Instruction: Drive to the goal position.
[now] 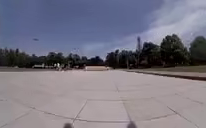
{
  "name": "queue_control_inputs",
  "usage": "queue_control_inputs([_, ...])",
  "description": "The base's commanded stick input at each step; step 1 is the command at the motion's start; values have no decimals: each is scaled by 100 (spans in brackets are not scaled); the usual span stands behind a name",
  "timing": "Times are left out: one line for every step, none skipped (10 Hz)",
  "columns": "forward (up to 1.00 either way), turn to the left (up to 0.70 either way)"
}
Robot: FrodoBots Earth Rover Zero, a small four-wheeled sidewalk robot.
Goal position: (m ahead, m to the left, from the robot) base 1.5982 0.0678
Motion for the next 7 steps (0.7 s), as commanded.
queue_control_inputs([45,5])
queue_control_inputs([45,5])
queue_control_inputs([45,5])
queue_control_inputs([45,5])
queue_control_inputs([45,5])
queue_control_inputs([45,5])
queue_control_inputs([45,5])
